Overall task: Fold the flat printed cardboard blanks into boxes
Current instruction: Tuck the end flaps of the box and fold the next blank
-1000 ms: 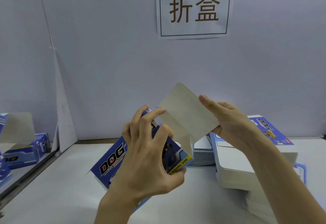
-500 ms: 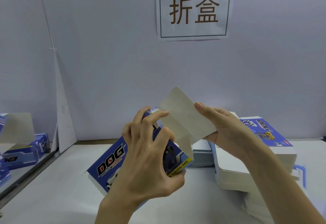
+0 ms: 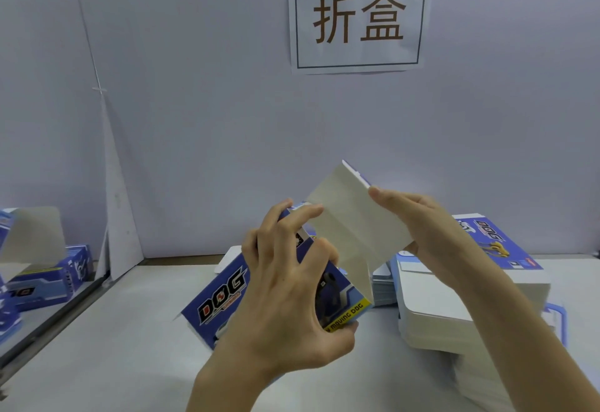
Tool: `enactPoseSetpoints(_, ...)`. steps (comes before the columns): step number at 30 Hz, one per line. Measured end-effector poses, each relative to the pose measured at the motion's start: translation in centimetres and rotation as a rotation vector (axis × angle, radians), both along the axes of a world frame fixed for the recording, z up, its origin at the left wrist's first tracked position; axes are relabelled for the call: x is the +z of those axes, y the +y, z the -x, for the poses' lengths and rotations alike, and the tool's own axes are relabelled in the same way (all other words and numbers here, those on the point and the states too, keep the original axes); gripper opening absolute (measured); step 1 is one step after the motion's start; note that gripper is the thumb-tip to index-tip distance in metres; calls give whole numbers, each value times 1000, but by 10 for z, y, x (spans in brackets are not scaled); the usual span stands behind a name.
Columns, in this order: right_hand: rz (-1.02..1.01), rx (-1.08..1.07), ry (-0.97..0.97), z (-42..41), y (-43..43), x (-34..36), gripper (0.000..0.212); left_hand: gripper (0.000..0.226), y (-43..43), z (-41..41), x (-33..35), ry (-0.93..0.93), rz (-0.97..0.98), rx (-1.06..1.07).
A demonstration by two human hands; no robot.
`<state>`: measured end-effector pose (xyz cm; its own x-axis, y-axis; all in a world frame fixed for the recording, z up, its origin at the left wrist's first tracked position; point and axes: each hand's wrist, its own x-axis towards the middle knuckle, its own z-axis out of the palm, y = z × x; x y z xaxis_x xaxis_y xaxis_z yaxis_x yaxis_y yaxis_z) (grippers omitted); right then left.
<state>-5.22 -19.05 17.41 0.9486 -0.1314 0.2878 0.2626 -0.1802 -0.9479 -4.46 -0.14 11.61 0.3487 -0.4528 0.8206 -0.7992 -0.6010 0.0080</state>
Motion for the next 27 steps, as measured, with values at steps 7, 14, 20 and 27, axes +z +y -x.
enactPoseSetpoints(7, 63, -54, -91, -4, 1, 1, 30, 62, 3, -3, -4, 11, 57, 19)
enactPoseSetpoints(14, -297, 117, -184, 2, -9, -22, 36, 57, 7, -5, 2, -6, 122, 5)
enactPoseSetpoints(20, -227, 88, -179, -1, 4, -57, 54, 56, 8, 3, 8, -27, 149, -39)
enactPoseSetpoints(27, 30, 56, -310, -4, 17, -78, 34, 57, 12, -3, 1, 70, 50, -12)
